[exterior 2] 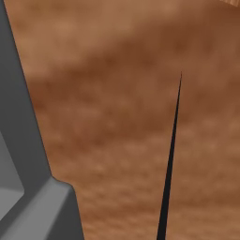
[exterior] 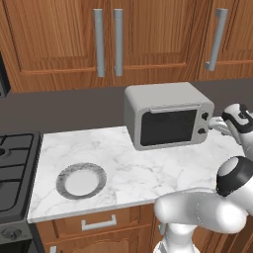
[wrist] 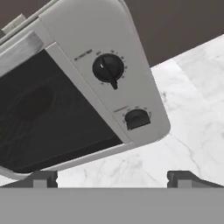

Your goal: Pick up the bagel from the plate, place it on the toaster oven rack, close the door, and set the timer.

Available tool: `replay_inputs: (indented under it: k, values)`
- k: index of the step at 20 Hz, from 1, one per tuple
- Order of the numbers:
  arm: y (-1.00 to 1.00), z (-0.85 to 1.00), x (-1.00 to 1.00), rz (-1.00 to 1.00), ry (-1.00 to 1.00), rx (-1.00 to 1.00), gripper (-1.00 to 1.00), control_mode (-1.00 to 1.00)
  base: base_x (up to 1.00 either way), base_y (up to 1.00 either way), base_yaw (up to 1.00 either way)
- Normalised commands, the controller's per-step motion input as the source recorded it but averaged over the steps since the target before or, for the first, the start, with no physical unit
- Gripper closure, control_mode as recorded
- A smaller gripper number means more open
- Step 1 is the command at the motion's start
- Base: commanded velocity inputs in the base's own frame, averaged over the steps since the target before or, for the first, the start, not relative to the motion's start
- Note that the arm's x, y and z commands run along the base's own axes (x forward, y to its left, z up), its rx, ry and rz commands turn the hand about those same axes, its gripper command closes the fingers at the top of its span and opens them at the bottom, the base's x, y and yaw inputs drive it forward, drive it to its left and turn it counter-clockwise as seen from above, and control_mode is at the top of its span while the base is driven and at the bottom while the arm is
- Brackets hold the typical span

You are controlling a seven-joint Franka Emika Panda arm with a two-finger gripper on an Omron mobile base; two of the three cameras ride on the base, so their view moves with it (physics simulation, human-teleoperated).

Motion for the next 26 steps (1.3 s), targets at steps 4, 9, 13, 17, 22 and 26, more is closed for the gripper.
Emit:
replay_inputs:
  k: [4, 9, 13, 17, 22, 26]
  values:
    - [-0.09, 0.11, 0.02, 0.01, -0.05, 0.05, -1.0, -1.0, 0.0, 0.0, 0.0]
    - [0.0, 0.24, 0.0, 0.0, -0.04, 0.01, -1.0, -1.0, 0.0, 0.0, 0.0]
    - [0.01, 0.19, 0.03, 0.0, -0.08, 0.0, -1.0, -1.0, 0.0, 0.0, 0.0]
    - [0.0, 0.05, 0.08, 0.0, -0.05, 0.0, -1.0, -1.0, 0.0, 0.0, 0.0]
    - [0.0, 0.01, 0.09, 0.0, -0.04, 0.0, -1.0, -1.0, 0.0, 0.0, 0.0]
    - [-0.06, 0.07, 0.08, 0.0, -0.07, 0.03, -1.0, -1.0, 0.0, 0.0, 0.0]
